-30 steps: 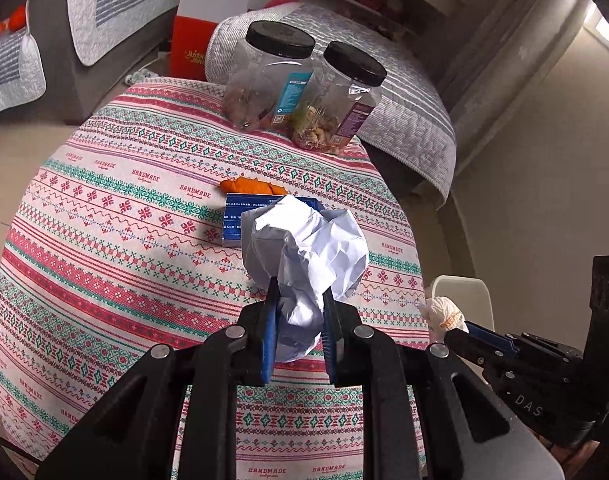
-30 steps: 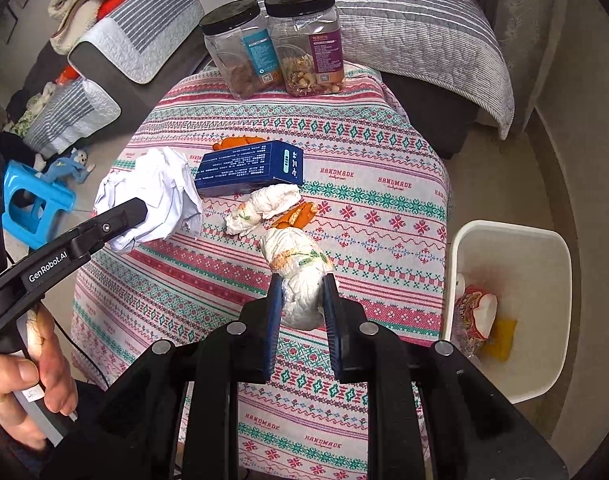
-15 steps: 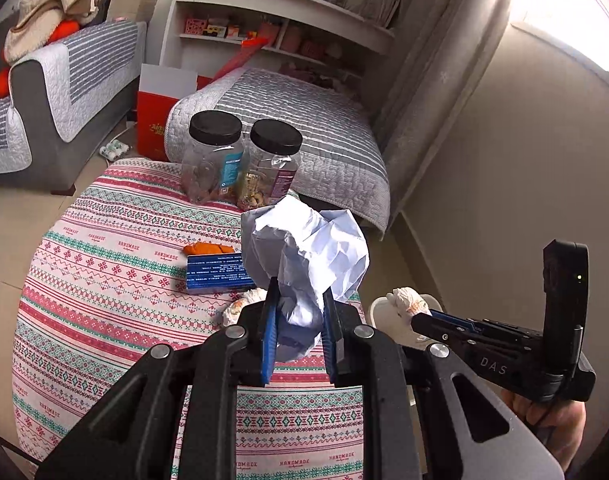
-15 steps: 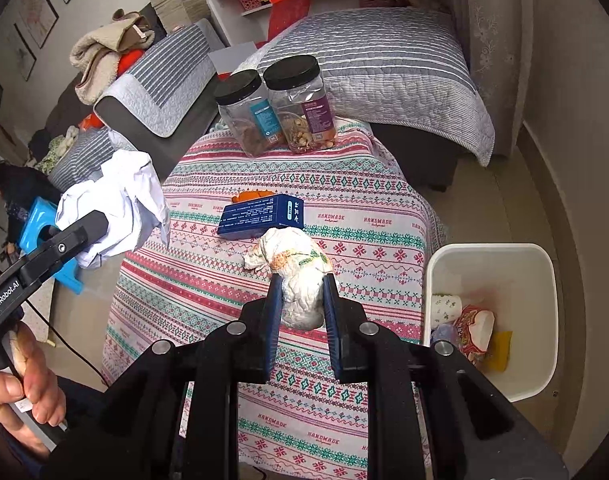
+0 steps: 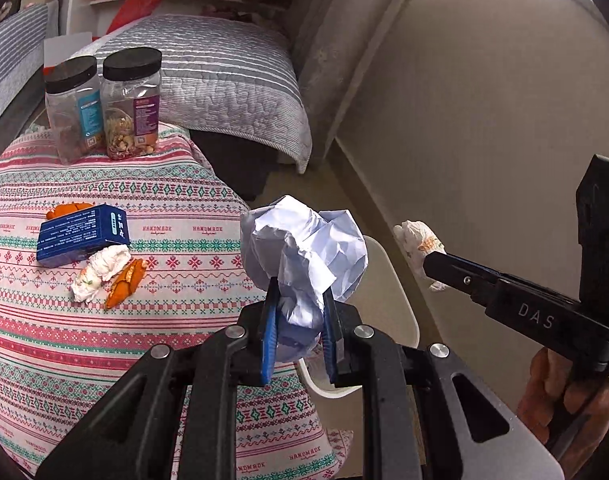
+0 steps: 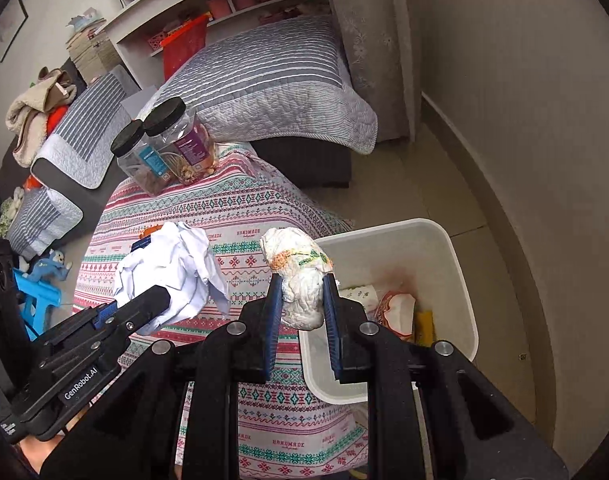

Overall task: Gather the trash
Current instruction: 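Carry the paper and tissue over the white bin and open both tools, then grasp the rolled white tissue with the left tool while the right tool grasps the orange carrot piece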

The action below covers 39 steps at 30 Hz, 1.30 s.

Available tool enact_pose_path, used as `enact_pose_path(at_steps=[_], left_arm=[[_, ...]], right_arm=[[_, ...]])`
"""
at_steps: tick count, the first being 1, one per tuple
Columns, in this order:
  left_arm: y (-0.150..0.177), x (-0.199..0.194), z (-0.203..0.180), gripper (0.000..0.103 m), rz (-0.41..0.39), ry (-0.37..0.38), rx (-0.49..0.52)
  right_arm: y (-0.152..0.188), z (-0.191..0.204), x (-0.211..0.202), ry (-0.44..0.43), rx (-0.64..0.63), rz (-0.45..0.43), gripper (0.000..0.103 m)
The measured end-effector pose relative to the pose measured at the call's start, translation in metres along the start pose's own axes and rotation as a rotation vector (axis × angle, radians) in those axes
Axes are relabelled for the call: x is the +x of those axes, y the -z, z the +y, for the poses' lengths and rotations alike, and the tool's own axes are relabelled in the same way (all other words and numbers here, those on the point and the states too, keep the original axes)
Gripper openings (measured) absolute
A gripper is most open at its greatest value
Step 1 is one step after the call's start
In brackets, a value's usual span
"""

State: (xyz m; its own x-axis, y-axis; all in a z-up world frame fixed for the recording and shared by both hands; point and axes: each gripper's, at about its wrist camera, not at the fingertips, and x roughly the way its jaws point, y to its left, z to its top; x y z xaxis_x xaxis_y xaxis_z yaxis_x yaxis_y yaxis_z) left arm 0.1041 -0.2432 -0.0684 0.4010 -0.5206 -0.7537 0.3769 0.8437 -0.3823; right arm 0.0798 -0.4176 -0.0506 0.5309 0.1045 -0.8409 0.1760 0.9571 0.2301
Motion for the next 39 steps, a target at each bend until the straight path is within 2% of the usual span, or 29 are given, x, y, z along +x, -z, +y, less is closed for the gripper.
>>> enact_pose_path(at_steps=[4, 6, 7, 9, 12, 17, 27, 35, 39], left_arm=[[0.010, 0.052, -0.009, 0.019, 0.079, 0.065, -0.087], [0.012, 0.077, -0.007, 0.021, 0.113, 0.105, -0.134], [0.014, 0.088, -0.008, 0.024, 0.133, 0.121, -0.138], [0.016, 0.104, -0.007, 0.050, 0.173, 0.123, -0.162], [0.017, 0.103, 0.000, 0.054, 0.166, 0.149, -0.201], [0.013, 0.084, 0.017, 0.054, 0.149, 0.059, -0.155], [-0.013, 0.023, 0.077, 0.054, 0.092, -0.091, -0.109], [-0.057, -0.040, 0.164, 0.054, 0.051, -0.307, -0.087], [-0.064, -0.037, 0.208, 0.054, 0.098, -0.340, -0.102]], right_arm=[[-0.002, -0.020, 0.002, 0.070, 0.015, 0.004, 0.021], [-0.005, -0.031, 0.004, 0.087, 0.043, 0.021, 0.030], [-0.005, -0.036, 0.005, 0.101, 0.056, 0.024, 0.039], [-0.006, -0.044, 0.003, 0.119, 0.073, 0.013, 0.043], [-0.008, -0.049, -0.003, 0.100, 0.097, -0.003, 0.043], [-0.011, -0.042, -0.011, 0.087, 0.078, -0.032, 0.045], [-0.017, -0.013, -0.008, 0.062, 0.051, -0.045, 0.048], [-0.019, 0.018, 0.003, 0.017, 0.023, -0.025, 0.054], [-0.020, 0.039, 0.014, 0.022, -0.018, -0.008, 0.057]])
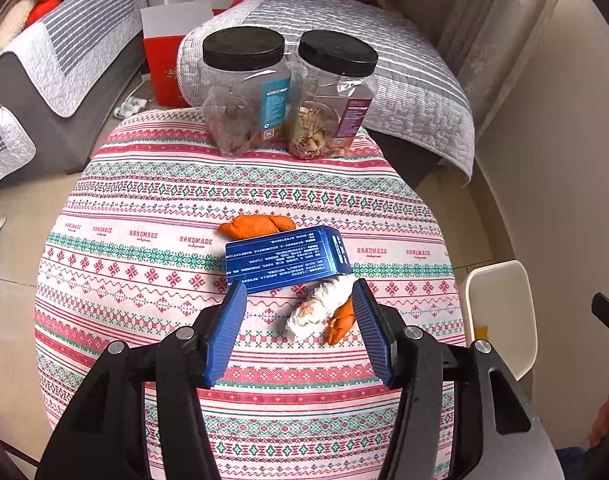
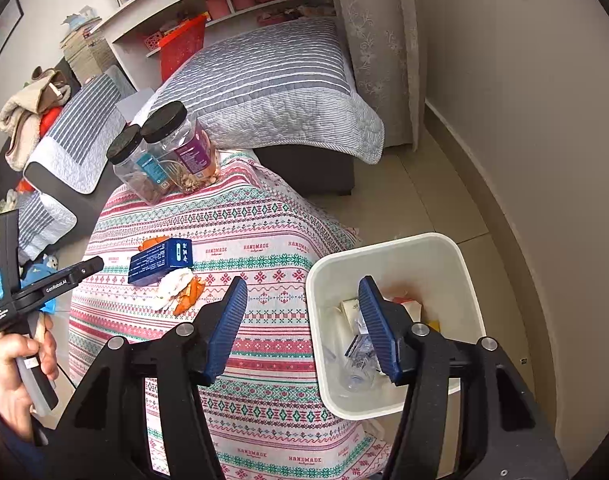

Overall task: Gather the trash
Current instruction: 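Grasp the rolled white tissue with the left tool while the right tool grasps the orange carrot piece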

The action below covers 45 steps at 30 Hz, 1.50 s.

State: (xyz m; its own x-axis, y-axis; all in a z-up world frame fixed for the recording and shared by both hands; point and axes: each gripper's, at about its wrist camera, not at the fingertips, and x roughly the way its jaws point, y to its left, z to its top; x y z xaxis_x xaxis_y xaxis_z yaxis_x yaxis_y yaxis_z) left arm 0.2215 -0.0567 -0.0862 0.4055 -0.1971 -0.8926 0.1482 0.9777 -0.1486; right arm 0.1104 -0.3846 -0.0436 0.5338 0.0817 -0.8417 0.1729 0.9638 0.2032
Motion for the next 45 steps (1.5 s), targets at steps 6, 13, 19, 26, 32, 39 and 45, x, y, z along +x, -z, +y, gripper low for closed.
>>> enact_pose_path(at_steps=[6, 13, 19, 26, 32, 39, 45], left_arm=[[0.007, 0.042, 0.007, 0.054, 0.064, -0.033, 0.065], [0.018, 0.071, -0.016, 0.054, 0.142, 0.087, 0.125], [0.024, 0.102, -0.019, 0.054, 0.182, 0.086, 0.099], [0.038, 0.120, -0.020, 0.028, 0.187, 0.079, 0.091], [0.039, 0.092, 0.003, 0.027, 0.163, 0.137, -0.016], [0.044, 0.066, 0.041, 0.027, 0.153, 0.138, -0.131], [0.047, 0.051, 0.058, 0.028, 0.133, 0.123, -0.165]], right_arm=[[-0.001, 0.035, 0.022, -0.015, -0.056, 0.048, 0.057], [-0.011, 0.066, 0.046, -0.023, -0.070, 0.083, 0.057], [-0.016, 0.096, 0.071, -0.028, -0.120, 0.121, 0.057], [-0.018, 0.108, 0.102, -0.019, -0.125, 0.181, 0.057], [-0.007, 0.122, 0.146, -0.029, -0.119, 0.292, 0.057], [0.015, 0.143, 0.193, -0.087, -0.077, 0.401, 0.057], [0.024, 0.160, 0.217, -0.094, -0.044, 0.425, 0.057]])
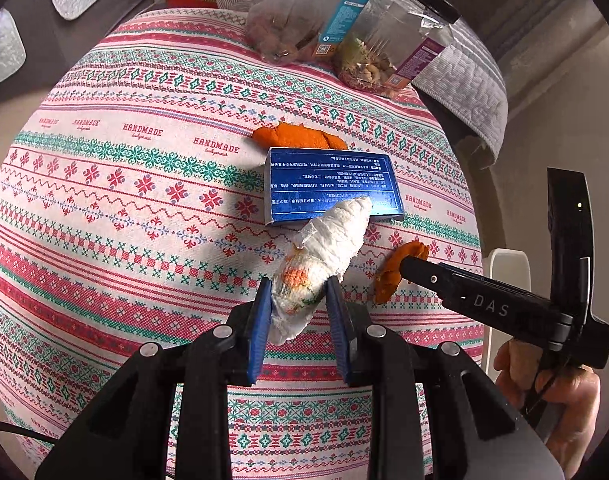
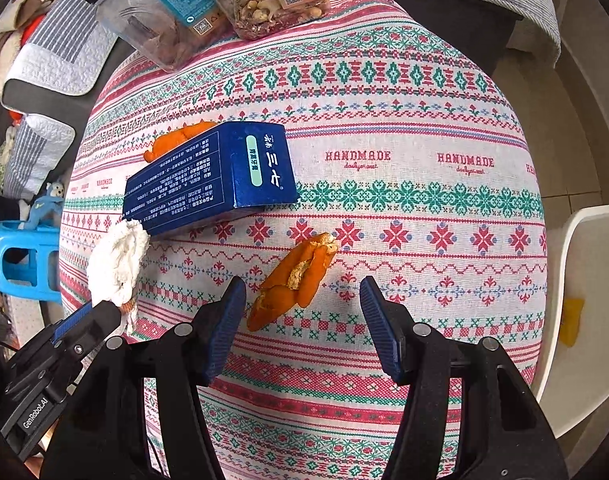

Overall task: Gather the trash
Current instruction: 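Grasp the rolled white tissue with the left tool while the right tool grasps the orange carrot piece, then carry the tissue and carrot piece over the white bin and release both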

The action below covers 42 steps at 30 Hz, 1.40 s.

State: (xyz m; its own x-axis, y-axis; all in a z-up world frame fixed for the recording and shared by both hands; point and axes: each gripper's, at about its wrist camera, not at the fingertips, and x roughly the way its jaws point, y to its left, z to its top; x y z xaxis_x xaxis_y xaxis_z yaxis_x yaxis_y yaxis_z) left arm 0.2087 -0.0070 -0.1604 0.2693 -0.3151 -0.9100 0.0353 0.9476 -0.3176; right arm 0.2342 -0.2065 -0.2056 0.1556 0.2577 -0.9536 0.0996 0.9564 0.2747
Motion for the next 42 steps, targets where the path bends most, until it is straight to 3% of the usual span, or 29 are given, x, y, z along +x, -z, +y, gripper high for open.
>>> enact_pose_path(at_steps=[7, 9, 11, 13, 18, 24, 33, 42], left_arm=[[0.000, -0.026, 0.013, 0.028, -0.040, 0.010, -0.007], [-0.001, -0.029, 0.018, 0.028, -0.047, 0.005, -0.004], [0.000, -0.033, 0.023, 0.028, -0.052, -0.004, -0.014], [-0.001, -0.036, 0.027, 0.028, -0.056, 0.001, -0.026], [-0.001, -0.042, 0.022, 0.028, -0.070, 0.010, -0.016], [0.002, -0.045, 0.002, 0.028, -0.088, 0.007, 0.009], [0.015, -0.035, -0.055, 0.028, -0.110, 0.013, 0.065], [0.032, -0.025, -0.129, 0.028, -0.121, 0.074, 0.126]], right_arm=[[-0.001, 0.020, 0.027, 0.053, 0.022, 0.014, 0.057], [0.002, 0.032, 0.029, 0.098, -0.022, -0.010, 0.050], [0.006, 0.043, 0.030, 0.105, -0.060, -0.012, 0.024], [0.010, 0.050, 0.031, 0.094, -0.064, 0.000, 0.020], [0.020, 0.062, 0.017, 0.063, -0.095, -0.016, 0.019], [0.027, 0.056, -0.031, -0.003, -0.108, -0.081, 0.019], [0.040, 0.003, -0.106, -0.022, -0.100, -0.196, 0.019], [0.048, -0.062, -0.143, -0.003, -0.027, -0.257, 0.019]])
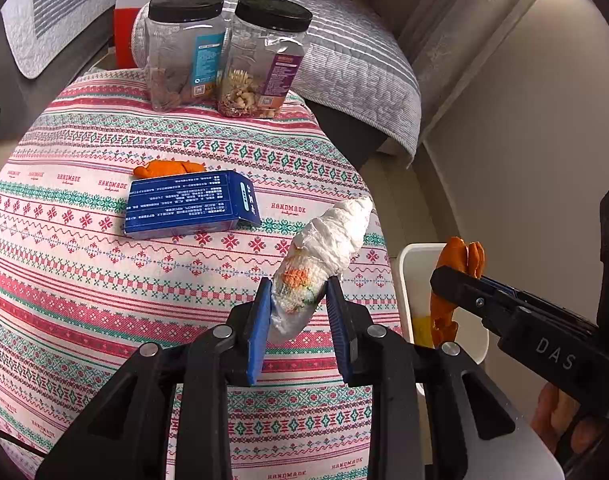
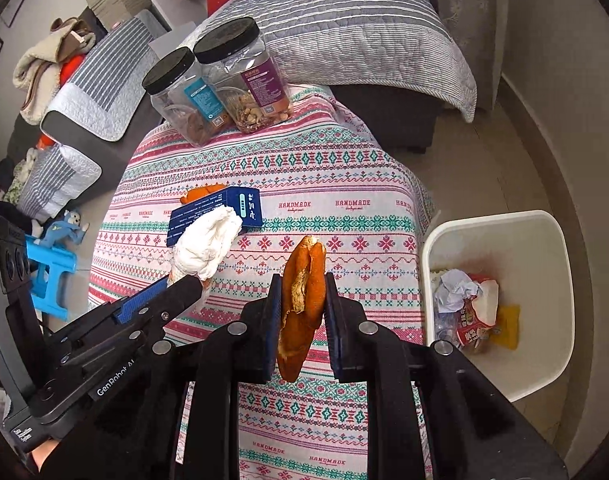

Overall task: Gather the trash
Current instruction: 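Carry the tissue and carrot piece over the white bin and release both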

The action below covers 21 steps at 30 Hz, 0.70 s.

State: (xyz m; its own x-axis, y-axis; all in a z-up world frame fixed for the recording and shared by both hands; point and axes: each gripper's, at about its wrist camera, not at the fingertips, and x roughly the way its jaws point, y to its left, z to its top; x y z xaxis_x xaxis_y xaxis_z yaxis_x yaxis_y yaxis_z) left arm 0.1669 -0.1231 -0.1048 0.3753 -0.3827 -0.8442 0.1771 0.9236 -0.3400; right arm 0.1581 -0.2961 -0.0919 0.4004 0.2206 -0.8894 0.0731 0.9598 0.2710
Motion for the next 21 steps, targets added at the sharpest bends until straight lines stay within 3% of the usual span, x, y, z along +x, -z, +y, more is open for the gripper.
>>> enact_pose_path(at_steps=[10, 15, 21], left_arm=[[0.002, 0.012, -0.055, 0.028, -0.009, 0.084, 0.022], [0.013, 0.029, -0.103, 0.028, 0.030, 0.165, 0.053], [0.039, 0.074, -0.157, 0.028, 0.130, 0.189, 0.126]], right_arm=[[0.014, -0.070, -0.061, 0.004, 0.055, -0.101, 0.019], [0.024, -0.123, -0.086, -0.011, 0.156, -0.139, 0.019], [0.029, -0.163, -0.095, 0.017, 0.216, -0.148, 0.019]])
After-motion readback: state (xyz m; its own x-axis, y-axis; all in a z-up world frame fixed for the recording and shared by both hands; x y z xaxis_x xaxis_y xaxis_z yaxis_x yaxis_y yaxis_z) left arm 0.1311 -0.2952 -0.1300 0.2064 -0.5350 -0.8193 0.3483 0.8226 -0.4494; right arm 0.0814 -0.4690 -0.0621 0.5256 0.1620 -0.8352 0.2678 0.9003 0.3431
